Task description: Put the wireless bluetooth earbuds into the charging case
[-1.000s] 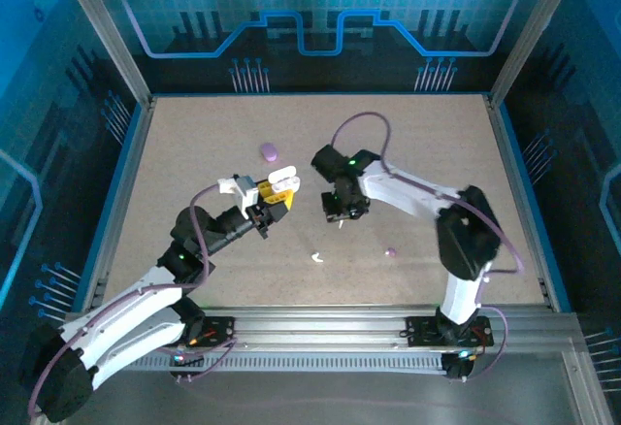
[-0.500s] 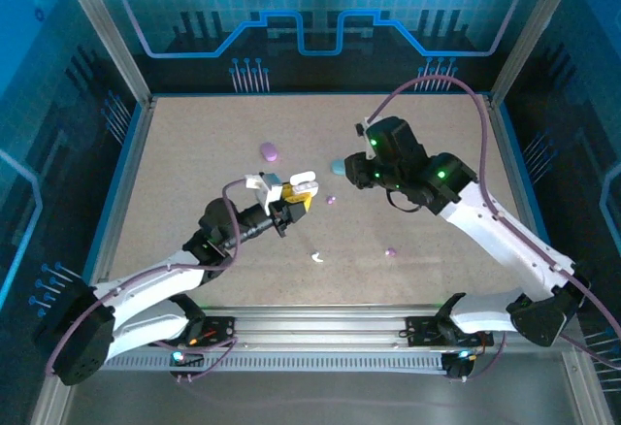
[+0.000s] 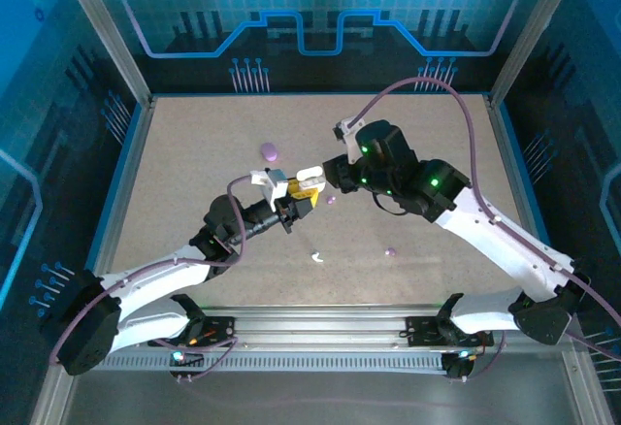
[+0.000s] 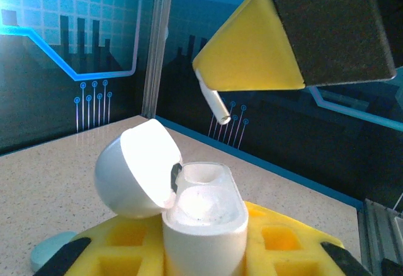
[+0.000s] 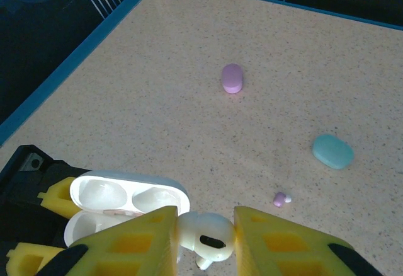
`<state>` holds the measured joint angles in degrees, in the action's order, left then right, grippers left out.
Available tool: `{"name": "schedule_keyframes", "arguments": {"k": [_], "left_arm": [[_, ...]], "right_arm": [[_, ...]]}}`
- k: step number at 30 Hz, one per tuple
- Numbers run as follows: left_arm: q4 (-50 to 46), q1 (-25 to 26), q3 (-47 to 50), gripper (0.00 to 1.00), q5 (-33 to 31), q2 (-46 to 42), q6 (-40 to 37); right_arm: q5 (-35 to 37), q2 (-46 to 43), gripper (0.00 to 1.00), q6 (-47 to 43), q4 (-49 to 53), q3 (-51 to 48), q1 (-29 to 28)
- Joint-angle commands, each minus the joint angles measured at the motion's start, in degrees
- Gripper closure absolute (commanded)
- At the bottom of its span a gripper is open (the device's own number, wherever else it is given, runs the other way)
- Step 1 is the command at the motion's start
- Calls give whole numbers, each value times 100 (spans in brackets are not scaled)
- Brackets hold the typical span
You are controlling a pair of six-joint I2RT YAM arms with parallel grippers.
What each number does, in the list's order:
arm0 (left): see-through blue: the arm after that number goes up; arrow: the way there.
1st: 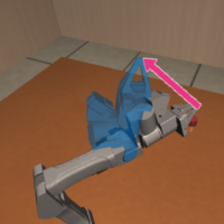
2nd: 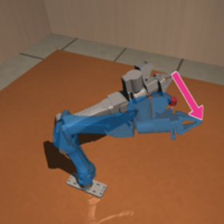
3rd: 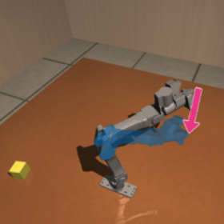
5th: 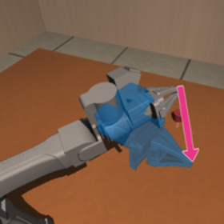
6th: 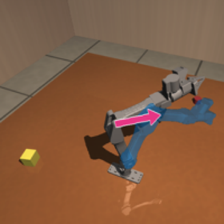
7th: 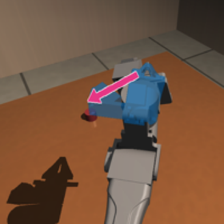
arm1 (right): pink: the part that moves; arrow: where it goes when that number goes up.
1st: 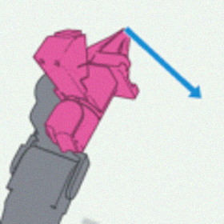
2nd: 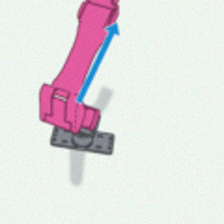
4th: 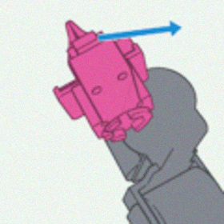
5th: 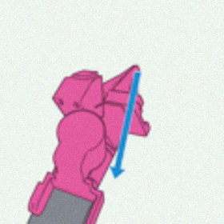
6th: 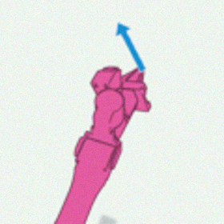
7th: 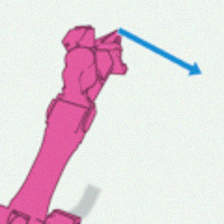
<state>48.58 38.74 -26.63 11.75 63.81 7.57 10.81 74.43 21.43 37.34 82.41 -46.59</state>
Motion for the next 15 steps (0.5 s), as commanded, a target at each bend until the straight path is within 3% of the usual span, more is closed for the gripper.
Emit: {"name": "schedule_keyframes", "arguments": {"k": [1, 15], "left_arm": [[282, 58, -219, 78, -37, 37, 28], [381, 74, -196, 78, -67, -22, 120]], "right_arm": [[-130, 104, 72, -126, -263, 162, -100], [-184, 300, 72, -325, -324, 84, -219]]}}
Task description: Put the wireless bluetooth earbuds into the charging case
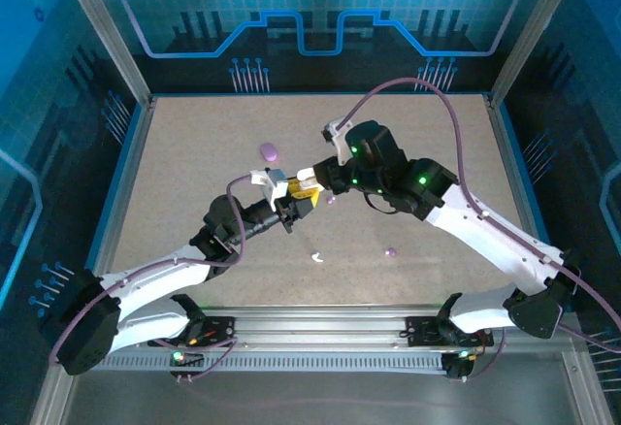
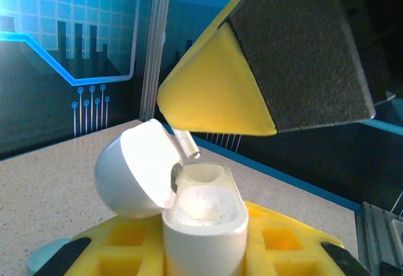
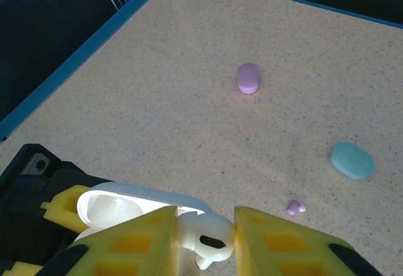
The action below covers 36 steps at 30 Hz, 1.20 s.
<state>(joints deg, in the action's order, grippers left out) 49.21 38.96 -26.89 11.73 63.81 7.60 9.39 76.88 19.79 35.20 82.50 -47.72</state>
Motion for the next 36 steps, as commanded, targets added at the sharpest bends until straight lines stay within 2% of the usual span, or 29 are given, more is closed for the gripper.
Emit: {"name": "schedule_keyframes", "arguments": {"k": [1, 12, 22, 36], "left_arm": [[360, 59, -154, 78, -89, -26, 137], [418, 51, -132, 78, -315, -98, 182], [422, 53, -116, 78, -373, -144, 155], [474, 51, -92, 79, -260, -194, 127]], "right_arm": [[-63, 55, 72, -182, -102, 63, -111], [-495, -24, 73, -439, -84, -133, -211], [-830, -67, 70, -616, -14, -167, -219], [-671, -174, 72, -527, -145, -297, -171]]}}
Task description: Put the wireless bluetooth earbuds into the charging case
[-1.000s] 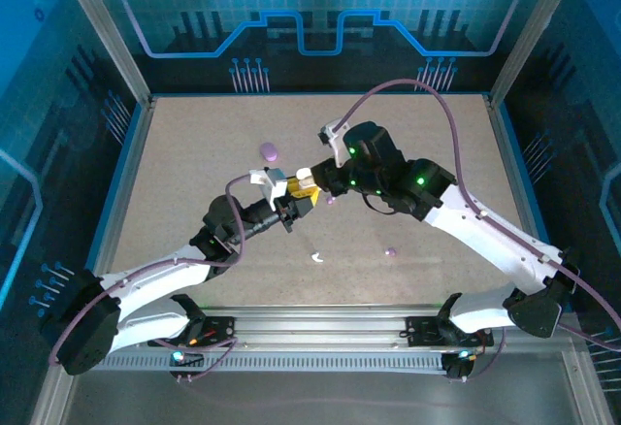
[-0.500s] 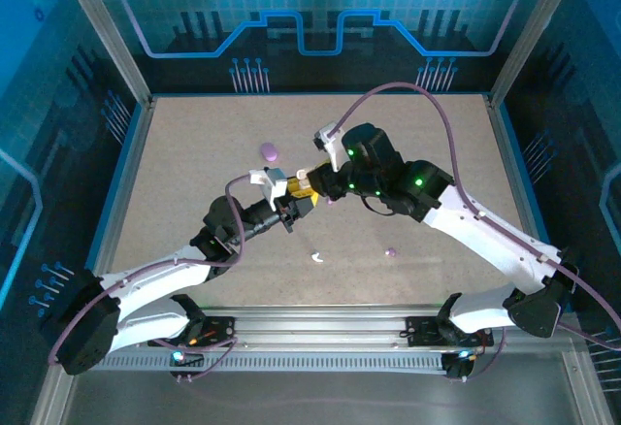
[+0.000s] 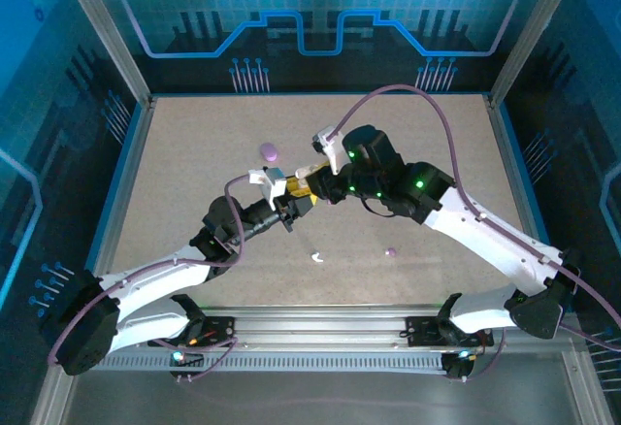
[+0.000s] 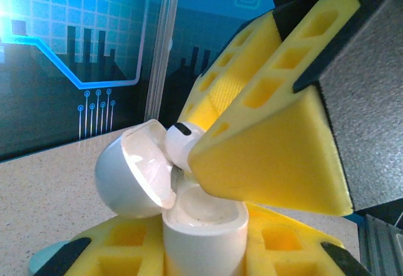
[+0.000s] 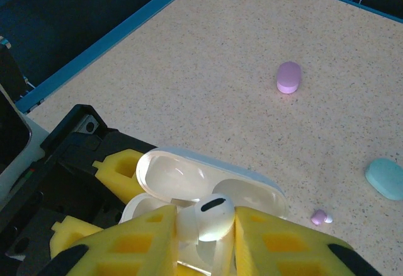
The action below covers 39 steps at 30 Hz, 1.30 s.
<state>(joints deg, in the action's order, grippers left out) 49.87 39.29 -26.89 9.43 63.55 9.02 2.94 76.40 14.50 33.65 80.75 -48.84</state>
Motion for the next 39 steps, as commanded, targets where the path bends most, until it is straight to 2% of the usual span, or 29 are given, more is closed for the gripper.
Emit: {"name": "schedule_keyframes", "arguments": {"k": [1, 11, 15, 23, 27, 33, 39], "left_arm": [[423, 25, -81, 79, -10, -168, -13], [340, 23, -57, 79, 6, -245, -125], [344, 25, -79, 79, 47, -226, -111], [213, 20, -81, 79, 3, -227, -132], [-263, 26, -101, 79, -270, -351, -365], [-827, 25, 47, 79, -923, -664, -649], [-1014, 10, 158, 79, -1344, -1073, -837]], "right_arm": [[-114, -125, 72, 39, -11, -113, -18], [-1562, -219, 72, 551, -279, -94, 619], [-1777, -231, 73, 620, -348, -130, 691], [-1626, -308, 73, 723, -351, -130, 757], [-1510, -550, 73, 793, -218, -190, 928], [-925, -853, 73, 907, 421, -565, 1408], [-491, -362, 73, 1112, 937, -1202, 1547]]}}
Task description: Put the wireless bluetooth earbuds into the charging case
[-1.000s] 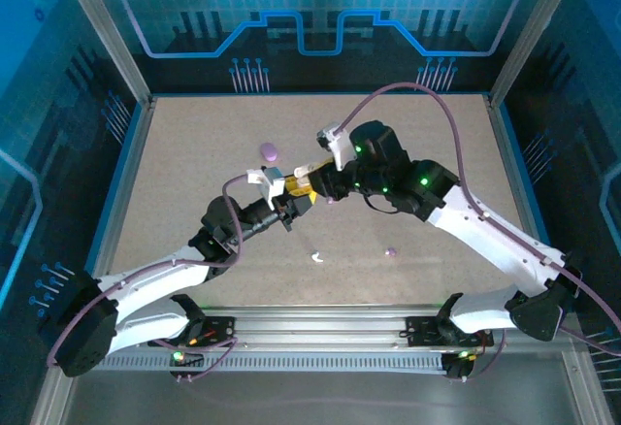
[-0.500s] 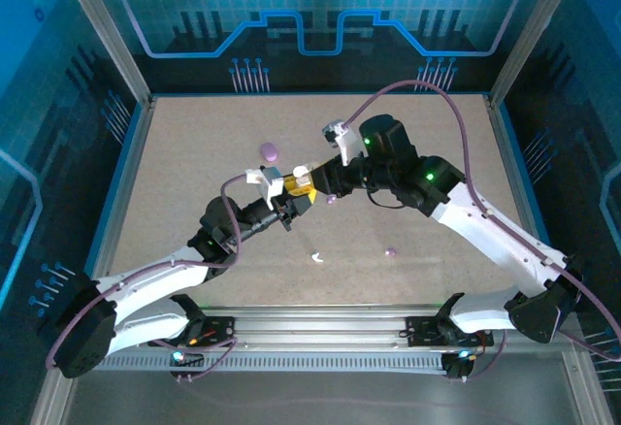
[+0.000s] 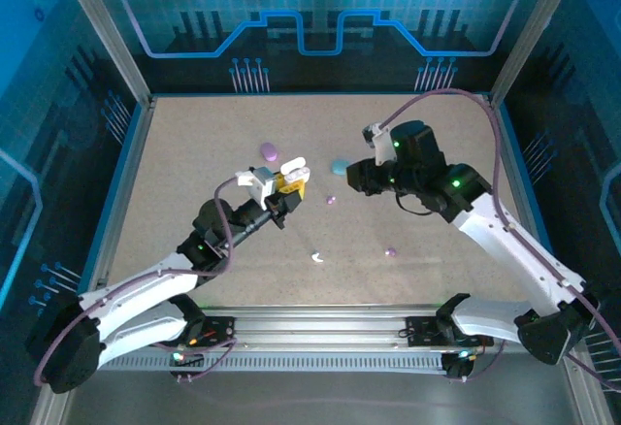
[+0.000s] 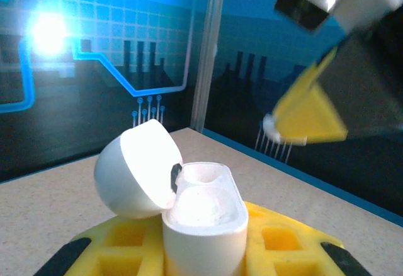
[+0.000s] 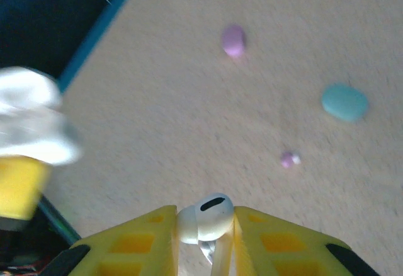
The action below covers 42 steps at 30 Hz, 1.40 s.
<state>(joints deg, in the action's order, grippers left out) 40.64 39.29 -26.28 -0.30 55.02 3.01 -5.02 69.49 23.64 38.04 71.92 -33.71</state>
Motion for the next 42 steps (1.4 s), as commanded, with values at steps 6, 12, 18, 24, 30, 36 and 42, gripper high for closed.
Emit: {"name": "schedule_keyframes", "arguments": {"k": [6, 12, 18, 24, 30, 36, 42], "left_arm": [[-182, 12, 81, 79, -469, -508, -316], [-262, 13, 62, 78, -503, -695, -377], [-292, 13, 97, 78, -537, -772, -404], [-293, 14, 154, 78, -589, -827, -394], [-294, 9, 162, 78, -603, -849, -392], [-296, 9, 167, 78, -616, -845, -388], [-303, 9, 167, 78, -603, -831, -377]], "right_arm": [[212, 1381, 74, 600, 466, -837, 15], [201, 2395, 74, 727, 342, -1001, -71], [462, 3140, 74, 749, 598, -733, -252], [842, 3626, 73, 756, 1108, -343, -488], [932, 3957, 69, 774, 1455, -36, -611], [928, 4112, 61, 783, 1601, 163, -663], [899, 4246, 60, 900, 1623, 270, -614]]}}
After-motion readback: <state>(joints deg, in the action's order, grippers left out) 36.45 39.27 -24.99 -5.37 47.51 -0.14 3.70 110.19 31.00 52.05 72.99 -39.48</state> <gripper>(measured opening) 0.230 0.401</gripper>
